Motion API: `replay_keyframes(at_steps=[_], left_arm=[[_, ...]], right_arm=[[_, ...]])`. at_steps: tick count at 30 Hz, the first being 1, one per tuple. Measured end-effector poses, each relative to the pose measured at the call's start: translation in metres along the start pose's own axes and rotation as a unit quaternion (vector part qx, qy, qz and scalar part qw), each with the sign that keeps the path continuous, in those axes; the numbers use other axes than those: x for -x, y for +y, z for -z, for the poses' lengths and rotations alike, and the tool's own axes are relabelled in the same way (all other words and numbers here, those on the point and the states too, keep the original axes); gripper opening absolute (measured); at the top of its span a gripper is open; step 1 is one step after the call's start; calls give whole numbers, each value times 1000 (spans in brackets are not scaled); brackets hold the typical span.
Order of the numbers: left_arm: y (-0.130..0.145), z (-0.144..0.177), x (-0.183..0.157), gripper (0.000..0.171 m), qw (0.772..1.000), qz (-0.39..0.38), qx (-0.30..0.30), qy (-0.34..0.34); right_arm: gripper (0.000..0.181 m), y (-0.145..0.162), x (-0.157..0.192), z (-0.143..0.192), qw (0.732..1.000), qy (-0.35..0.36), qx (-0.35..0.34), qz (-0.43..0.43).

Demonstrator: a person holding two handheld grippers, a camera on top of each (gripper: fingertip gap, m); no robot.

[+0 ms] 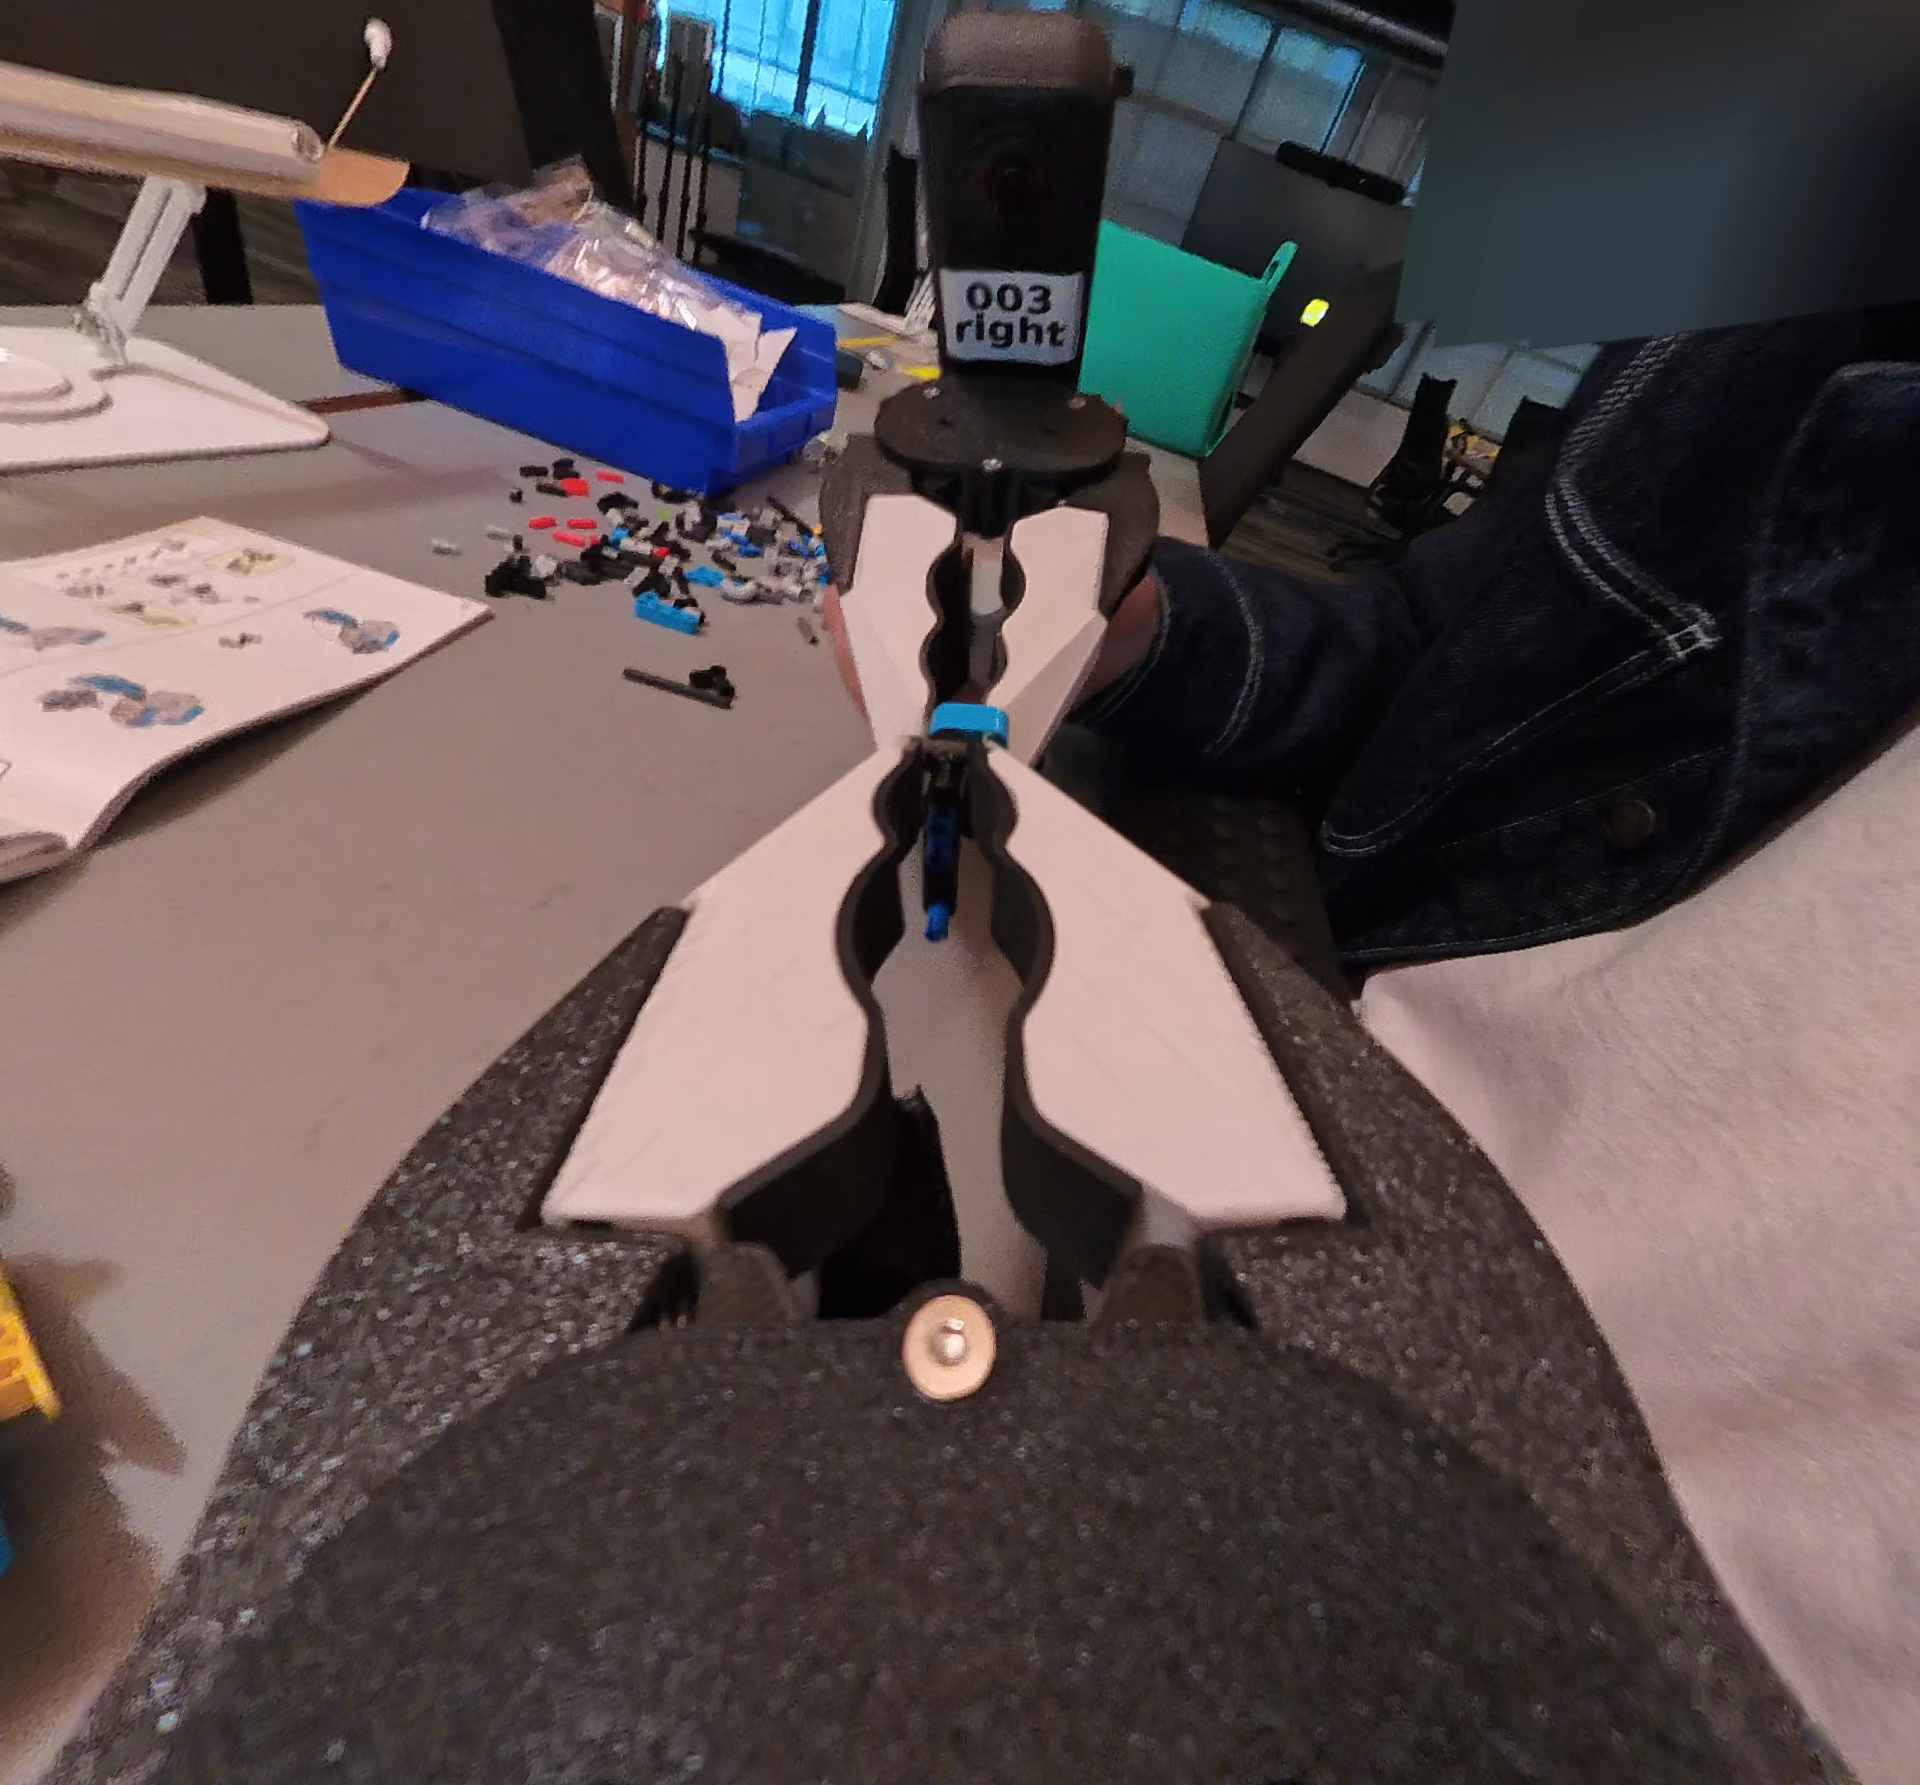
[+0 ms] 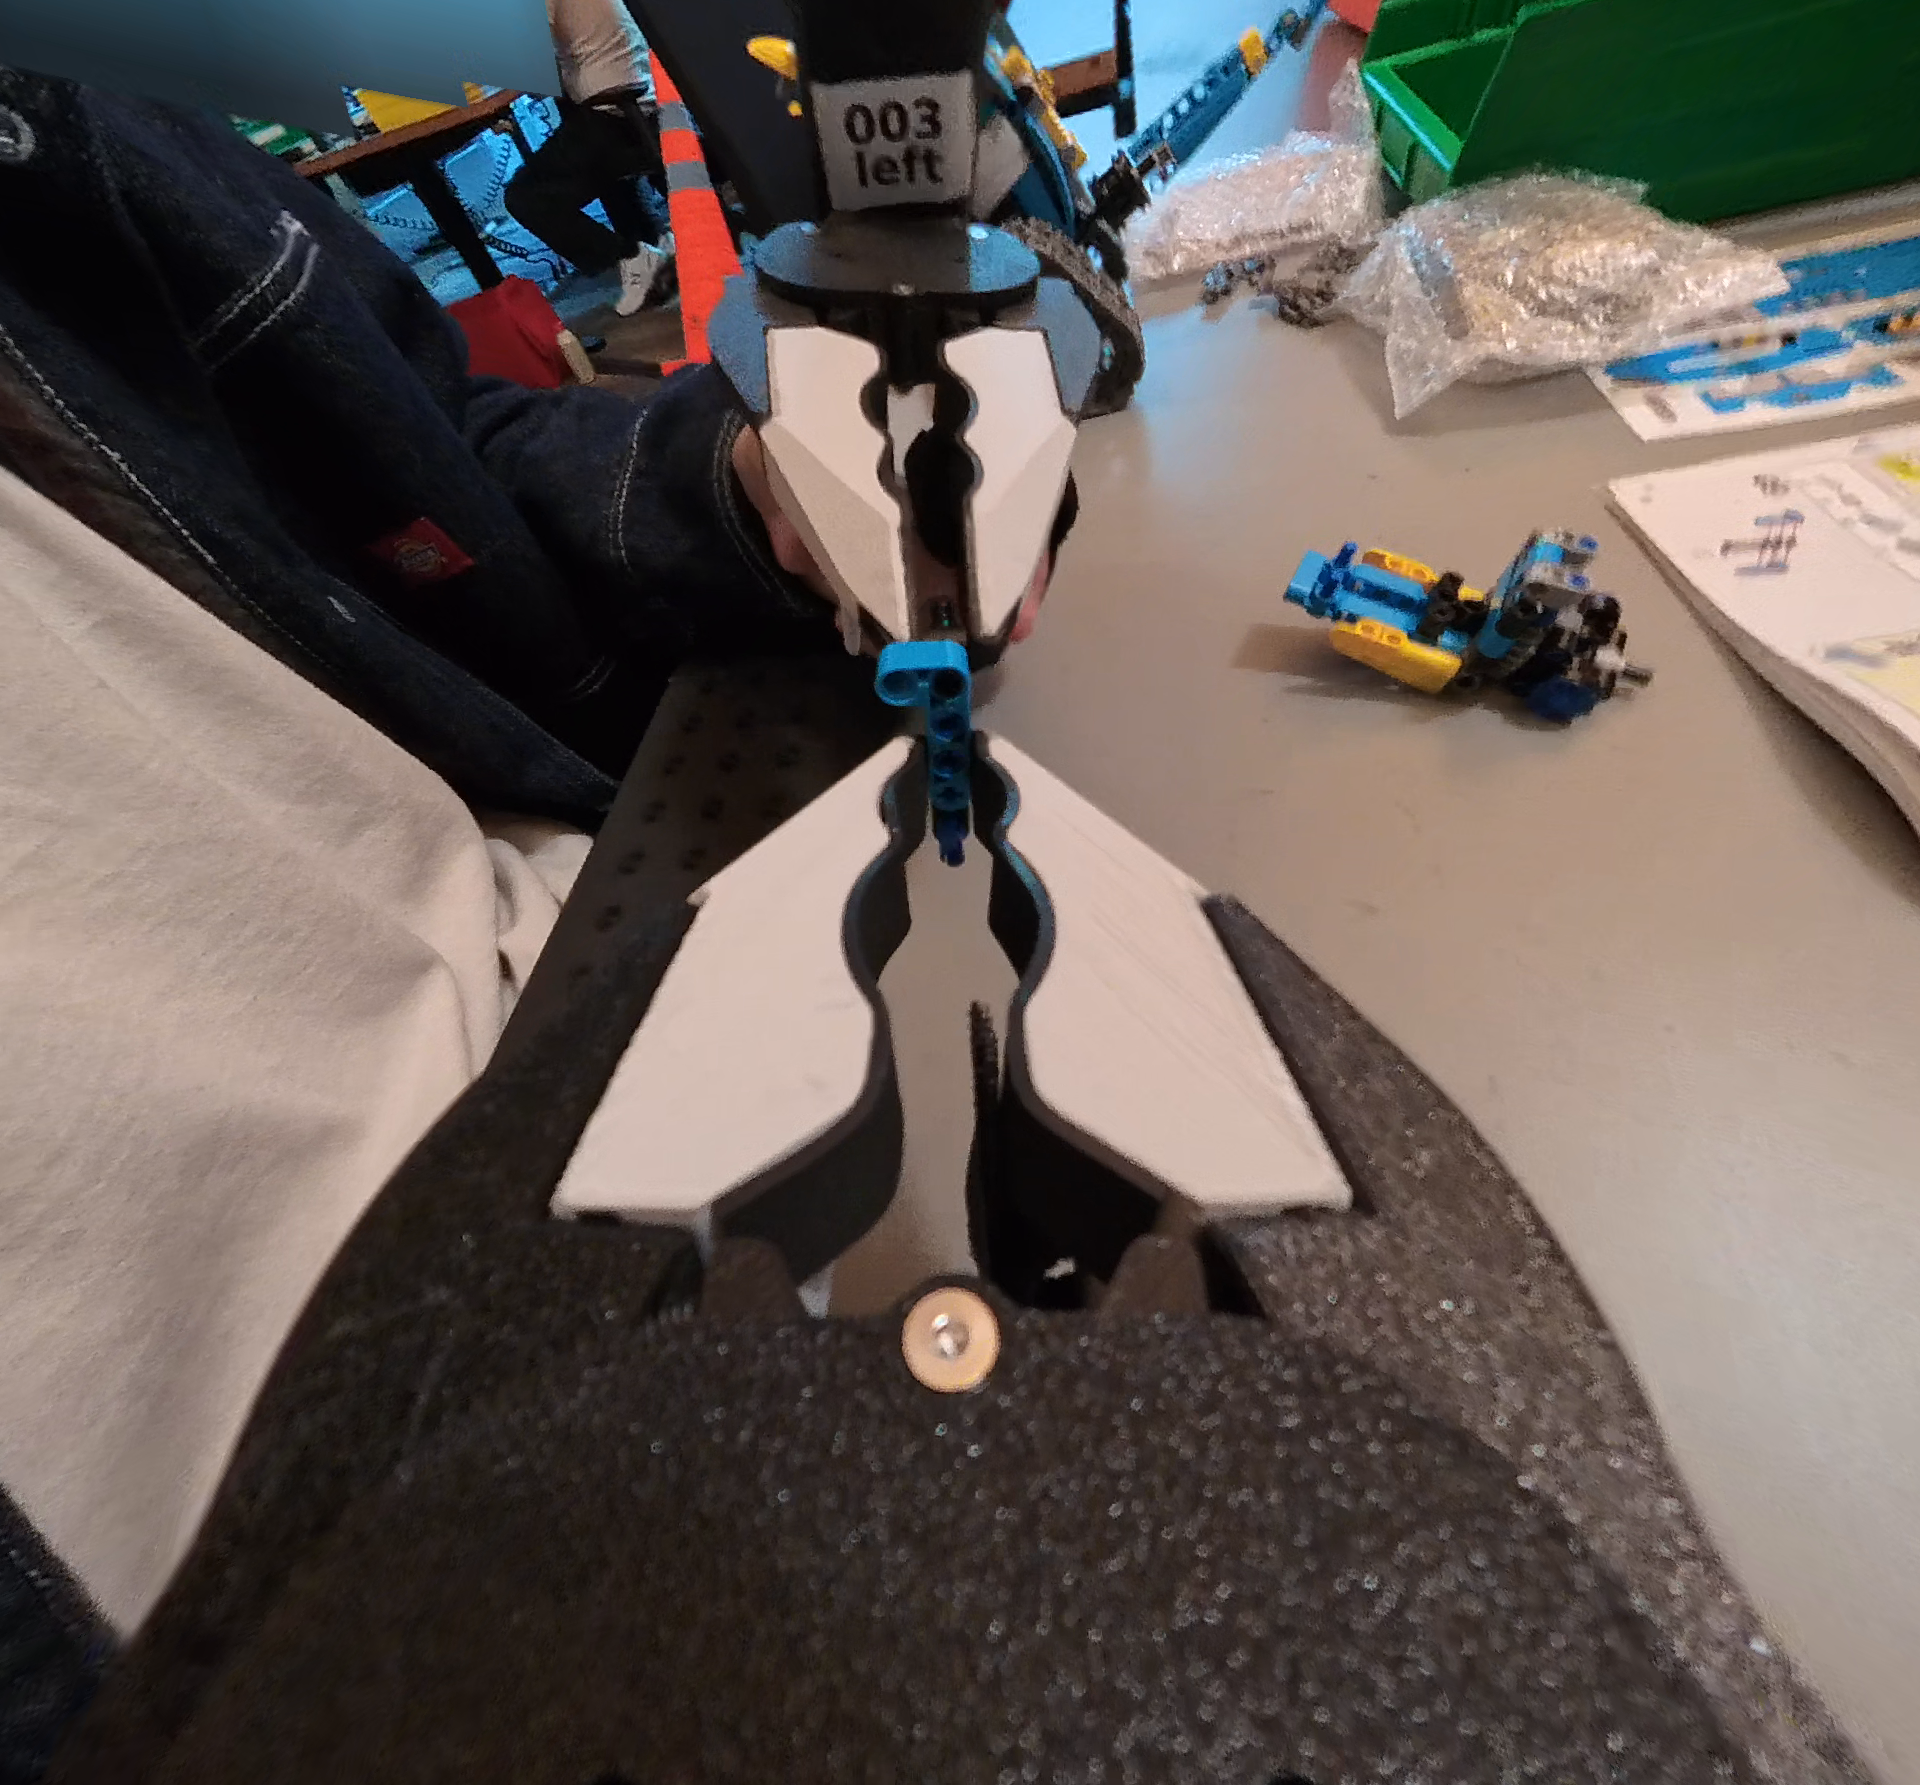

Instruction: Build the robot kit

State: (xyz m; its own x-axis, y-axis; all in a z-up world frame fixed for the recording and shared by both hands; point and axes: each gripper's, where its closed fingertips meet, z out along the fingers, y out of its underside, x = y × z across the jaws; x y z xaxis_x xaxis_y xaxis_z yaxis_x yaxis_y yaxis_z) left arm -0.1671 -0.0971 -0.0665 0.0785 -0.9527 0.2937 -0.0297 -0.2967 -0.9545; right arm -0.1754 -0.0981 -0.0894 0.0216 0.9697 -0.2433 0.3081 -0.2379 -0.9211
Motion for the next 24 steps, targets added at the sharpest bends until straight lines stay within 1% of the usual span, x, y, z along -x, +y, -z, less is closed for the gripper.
replay_keyframes(at_steps=[1,2,4,5,6,8,11,13,14,15,16,18,19,20,21,22,23,24], left_arm=[[4,-2,5,18,1000,13,12,-10],[12,-3,17,22,998,27,32,-37],[35,-6,48,22,988,23,104,-115],[48,-8,58,22,979,9,148,-140],[59,-10,64,22,970,-6,186,-156],[72,-18,72,21,958,-17,234,-164],[87,-25,78,18,945,-2,288,-157],[95,-24,81,18,937,-1,310,-159],[97,-24,81,17,936,2,313,-159],[98,-23,83,10,933,-5,319,-167],[99,-22,84,7,930,-17,324,-171],[99,-21,84,7,927,-25,333,-172],[96,-21,86,7,929,-20,326,-176],[84,-24,88,7,941,1,285,-181],[61,-29,84,7,964,41,208,-162],[29,-33,73,7,983,90,105,-117],[-5,-30,63,7,987,142,0,-73],[-26,-25,59,7,979,187,-74,-40]], right_arm=[[7,6,-5,4,1000,11,9,-19],[7,13,-15,10,999,36,16,-37],[7,22,-33,26,994,88,16,-67],[7,28,-40,33,990,104,21,-87],[7,34,-48,38,987,127,25,-100],[7,46,-58,46,980,155,40,-121],[7,59,-64,49,973,152,50,-166],[7,58,-65,51,969,136,33,-202],[7,55,-64,52,967,120,17,-225],[7,52,-63,53,963,102,-2,-249],[7,49,-63,55,958,87,-21,-273],[7,39,-65,61,947,64,-66,-307],[7,36,-64,63,943,52,-80,-319],[7,34,-65,65,940,45,-90,-327],[7,31,-64,66,937,39,-100,-333],[6,26,-63,68,934,31,-115,-337],[7,18,-59,69,932,11,-134,-337],[7,7,-54,69,929,-9,-158,-334]])
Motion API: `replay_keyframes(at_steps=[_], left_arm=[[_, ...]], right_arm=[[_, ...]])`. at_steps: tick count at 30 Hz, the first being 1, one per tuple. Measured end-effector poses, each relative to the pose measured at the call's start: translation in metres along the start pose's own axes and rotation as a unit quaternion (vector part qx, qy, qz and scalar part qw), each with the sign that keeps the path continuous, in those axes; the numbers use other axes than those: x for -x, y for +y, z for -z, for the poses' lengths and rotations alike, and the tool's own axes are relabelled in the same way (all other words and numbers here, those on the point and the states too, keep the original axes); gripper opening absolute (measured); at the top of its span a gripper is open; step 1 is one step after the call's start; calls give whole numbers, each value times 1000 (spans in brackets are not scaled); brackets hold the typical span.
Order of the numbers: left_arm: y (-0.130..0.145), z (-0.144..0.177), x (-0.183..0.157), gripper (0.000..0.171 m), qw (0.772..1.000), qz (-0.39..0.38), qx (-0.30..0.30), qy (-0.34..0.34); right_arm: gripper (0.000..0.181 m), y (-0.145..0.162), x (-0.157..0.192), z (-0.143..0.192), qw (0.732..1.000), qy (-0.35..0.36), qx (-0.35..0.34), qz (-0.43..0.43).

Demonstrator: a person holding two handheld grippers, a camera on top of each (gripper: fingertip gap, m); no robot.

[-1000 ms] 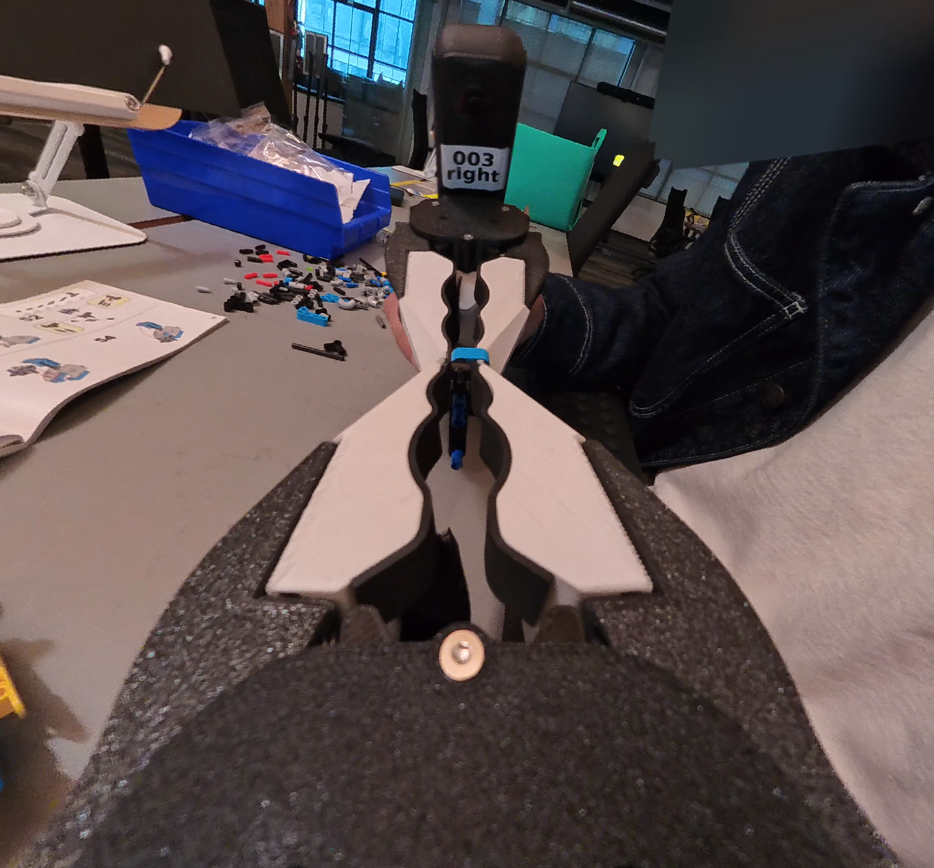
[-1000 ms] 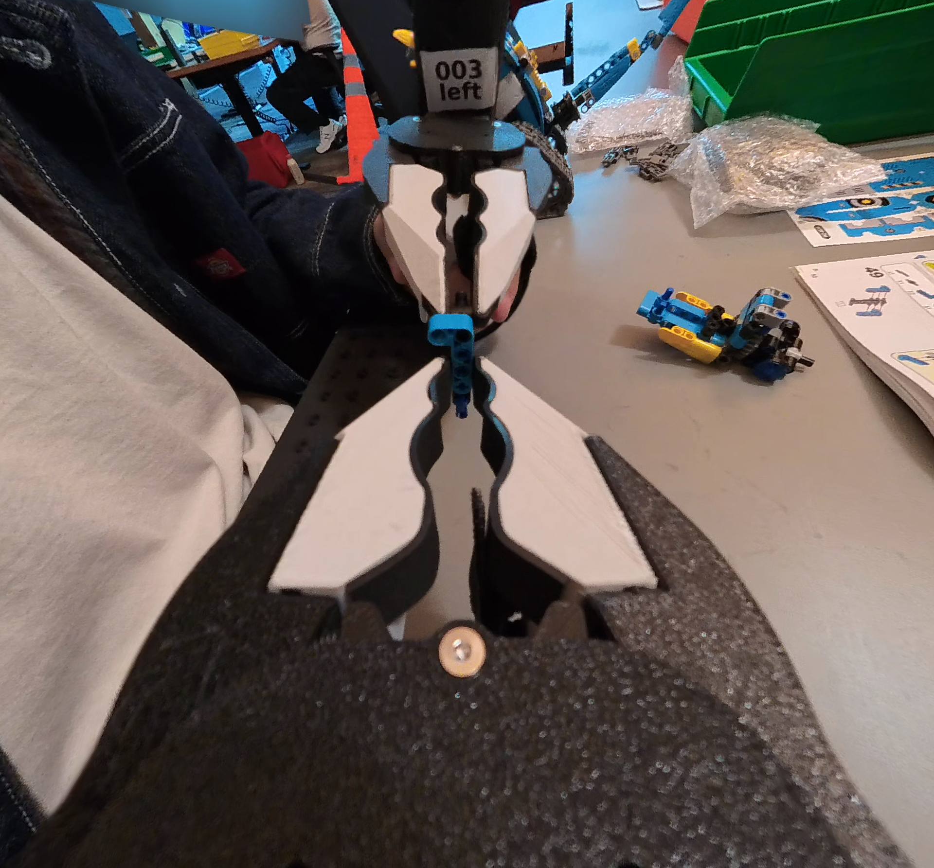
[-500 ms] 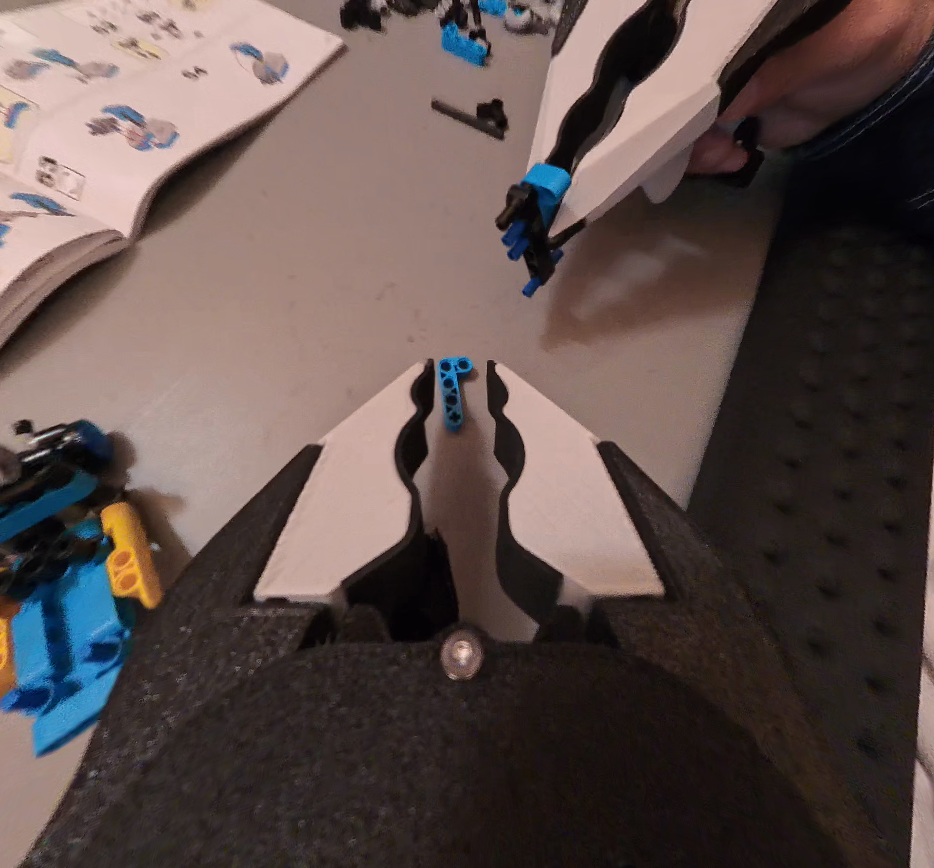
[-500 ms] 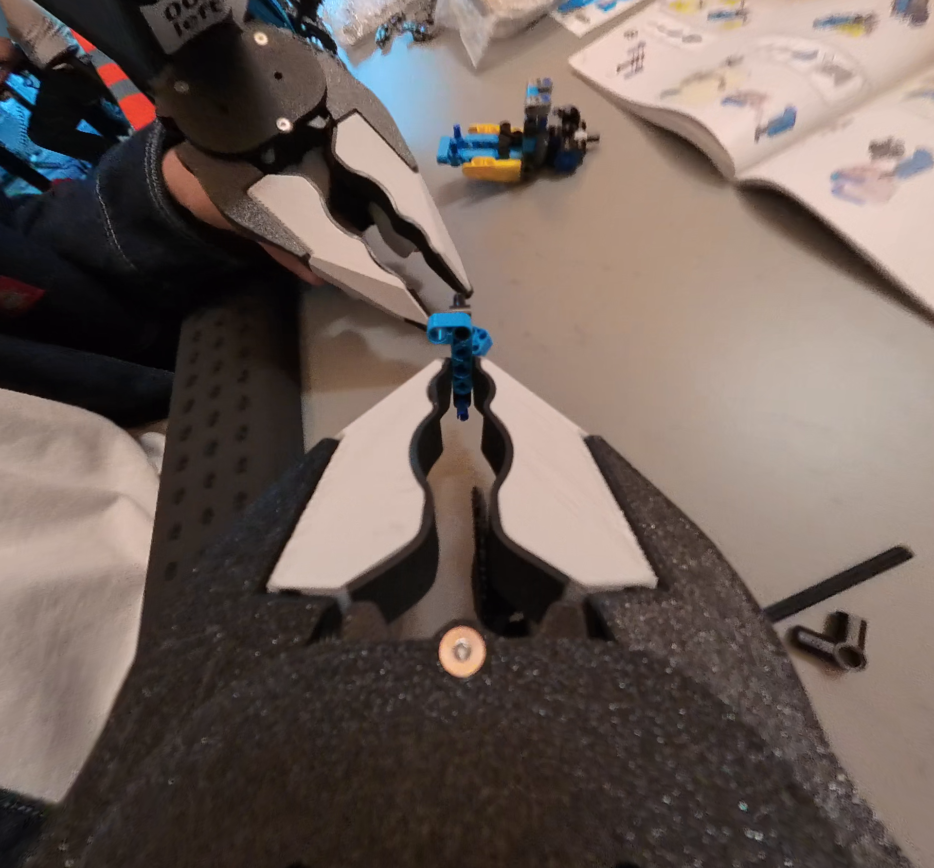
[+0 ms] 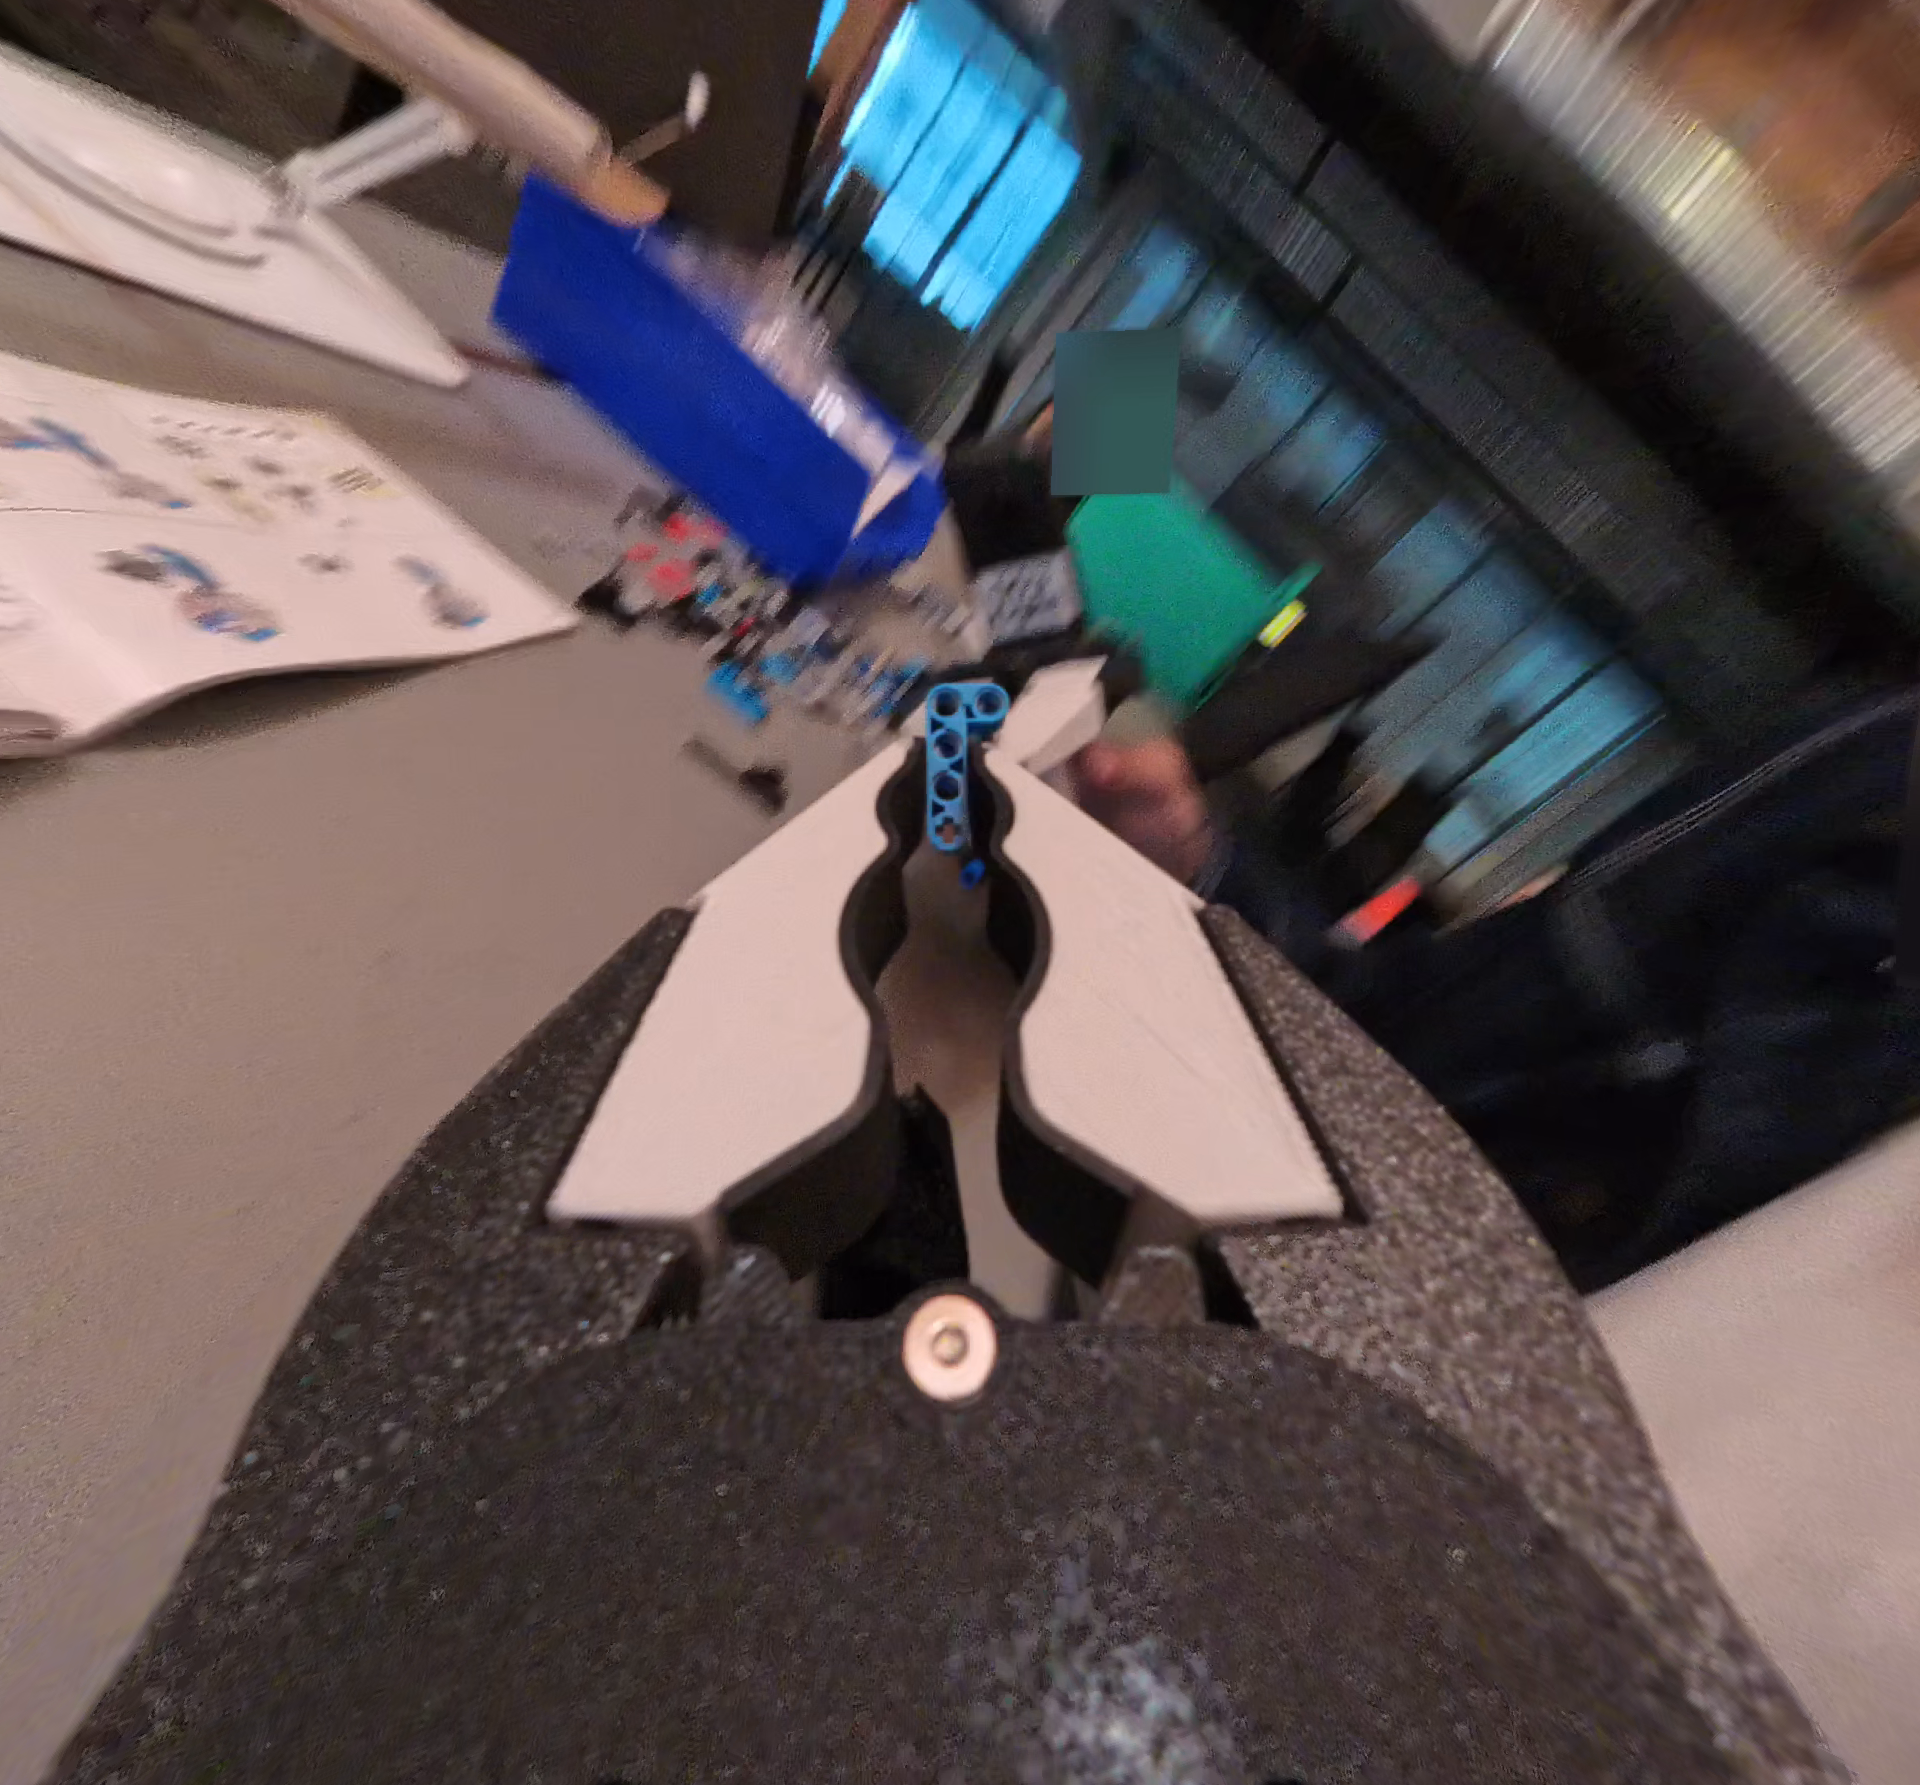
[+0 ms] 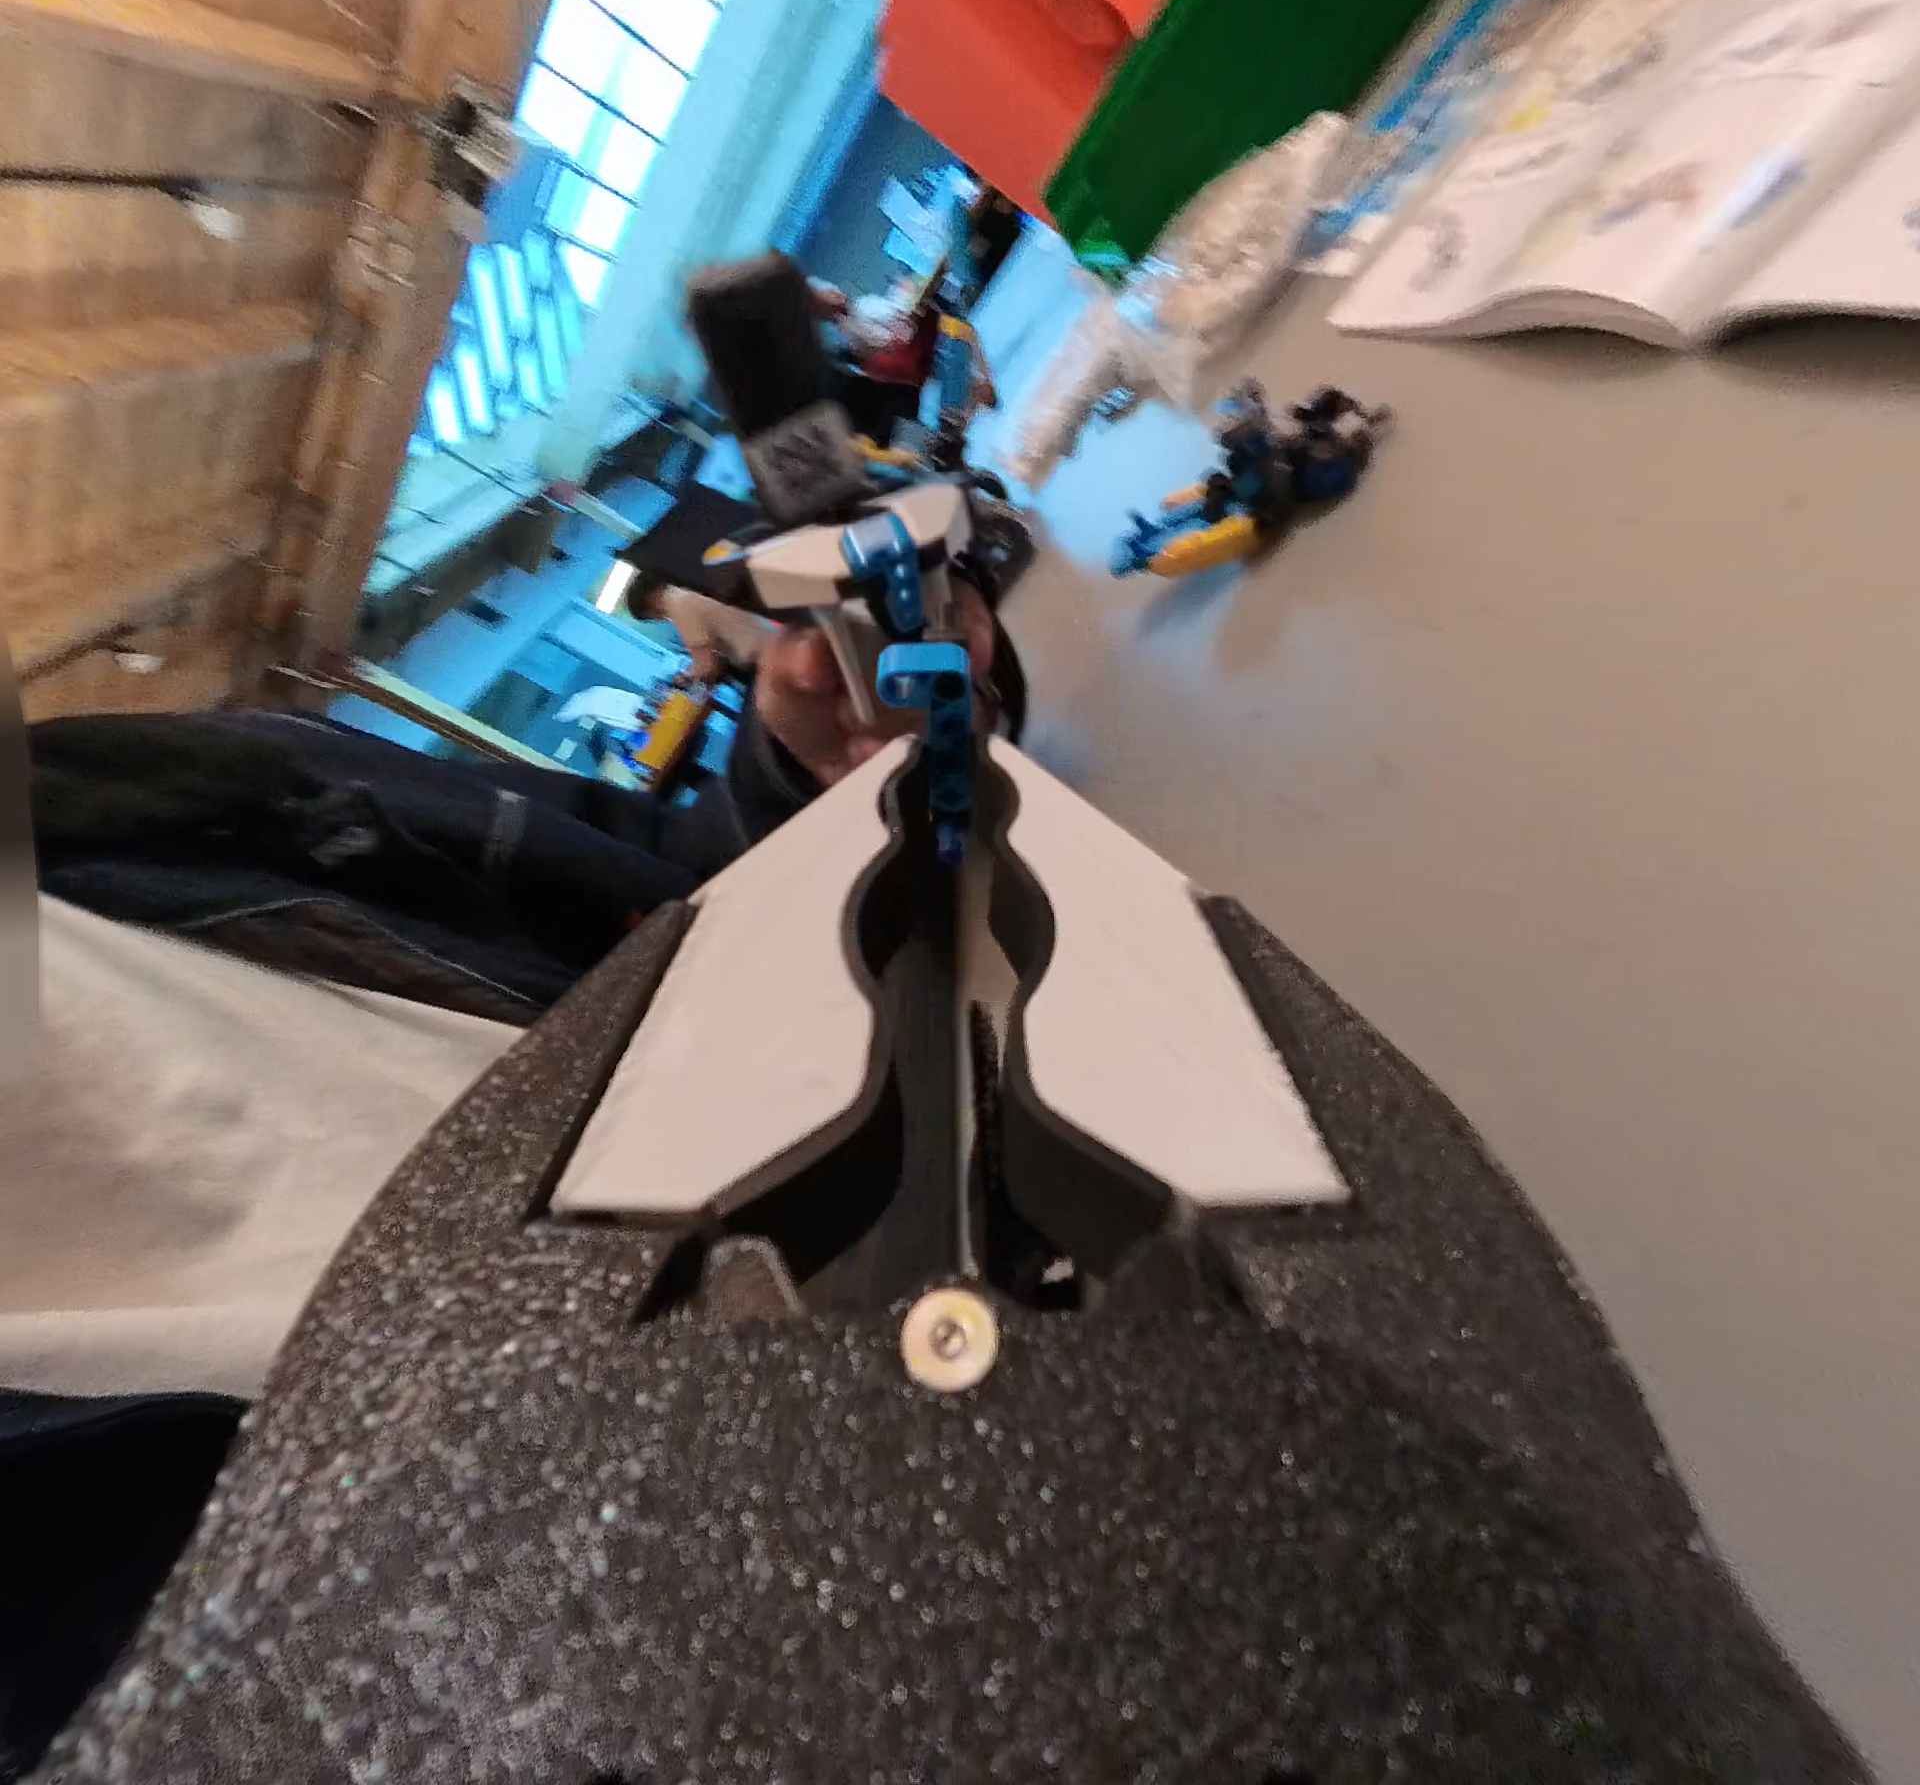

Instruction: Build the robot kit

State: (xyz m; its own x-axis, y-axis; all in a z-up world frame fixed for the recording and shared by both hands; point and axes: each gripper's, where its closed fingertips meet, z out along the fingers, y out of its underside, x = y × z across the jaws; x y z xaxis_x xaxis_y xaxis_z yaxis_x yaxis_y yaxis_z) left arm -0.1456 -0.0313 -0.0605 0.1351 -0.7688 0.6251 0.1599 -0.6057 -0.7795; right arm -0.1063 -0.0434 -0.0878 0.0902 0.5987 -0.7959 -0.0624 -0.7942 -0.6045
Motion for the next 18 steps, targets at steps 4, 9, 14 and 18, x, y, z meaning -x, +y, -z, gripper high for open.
replay_keyframes(at_steps=[4,9,14,18], left_arm=[[-12,4,-12,6,982,136,-90,96],[-5,-5,-23,7,975,160,-92,123],[-3,-6,-24,7,968,183,-94,140],[0,-7,-25,6,970,179,-85,140]], right_arm=[[7,-6,27,-14,999,-43,-18,19],[6,-11,35,-22,998,-53,-46,7],[7,-7,33,-24,998,-41,-36,12],[7,-2,30,-23,999,-28,-22,17]])
